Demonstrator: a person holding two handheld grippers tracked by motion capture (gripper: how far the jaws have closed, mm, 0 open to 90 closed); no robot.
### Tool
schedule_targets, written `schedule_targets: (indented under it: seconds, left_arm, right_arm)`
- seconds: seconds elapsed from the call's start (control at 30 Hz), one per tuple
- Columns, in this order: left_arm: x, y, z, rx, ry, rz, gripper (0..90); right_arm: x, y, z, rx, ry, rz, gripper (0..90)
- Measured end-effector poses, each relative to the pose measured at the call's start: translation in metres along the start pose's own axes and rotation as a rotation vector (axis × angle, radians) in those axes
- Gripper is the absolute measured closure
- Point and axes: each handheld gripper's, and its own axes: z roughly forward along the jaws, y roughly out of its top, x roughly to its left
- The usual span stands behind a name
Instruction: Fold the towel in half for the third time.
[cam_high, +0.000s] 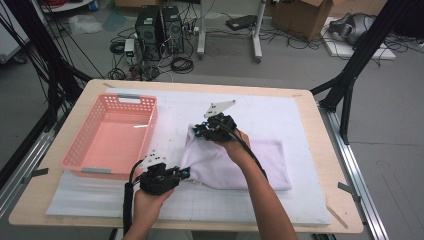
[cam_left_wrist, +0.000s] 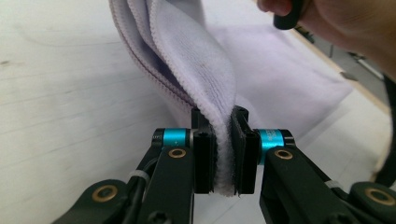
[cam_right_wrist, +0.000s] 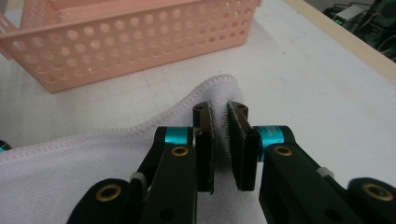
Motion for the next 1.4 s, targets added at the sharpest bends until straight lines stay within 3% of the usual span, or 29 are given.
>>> schedule_targets:
  seconds: [0.1, 0.17, 0.37, 0.77, 0.9, 1.03, 1.23, 1.4]
  left_arm:
    - [-0.008, 0.007, 0.011, 0.004, -0.032, -0.007, 81.0]
    - [-0.01, 0.01, 0.015, 0.011, -0.038, 0.003, 80.9]
    - [-0.034, 0.023, 0.046, 0.052, -0.073, 0.04, 80.7]
    - [-0.068, 0.031, 0.09, 0.085, -0.121, 0.069, 79.9]
    - [-0.075, 0.031, 0.1, 0.076, -0.14, 0.064, 77.0]
    - [-0.079, 0.03, 0.1, 0.053, -0.154, 0.096, 66.2]
    - [-0.072, 0.031, 0.08, 0.005, -0.1, 0.208, 42.7]
    - [-0.057, 0.027, 0.066, -0.033, -0.085, 0.237, 39.8]
  right_arm:
    - [-0.006, -0.005, -0.011, -0.005, -0.02, 0.013, 81.8]
    - [-0.01, -0.009, -0.02, -0.015, -0.034, 0.028, 81.8]
    - [-0.023, -0.026, -0.043, -0.032, -0.072, 0.061, 81.7]
    - [-0.041, -0.065, -0.083, -0.039, -0.145, 0.105, 81.6]
    - [-0.047, -0.077, -0.093, -0.043, -0.148, 0.114, 81.7]
    - [-0.054, -0.09, -0.101, -0.054, -0.153, 0.131, 81.8]
    - [-0.058, -0.103, -0.11, -0.054, -0.169, 0.115, 82.0]
    - [-0.061, -0.111, -0.118, -0.045, -0.195, 0.121, 82.0]
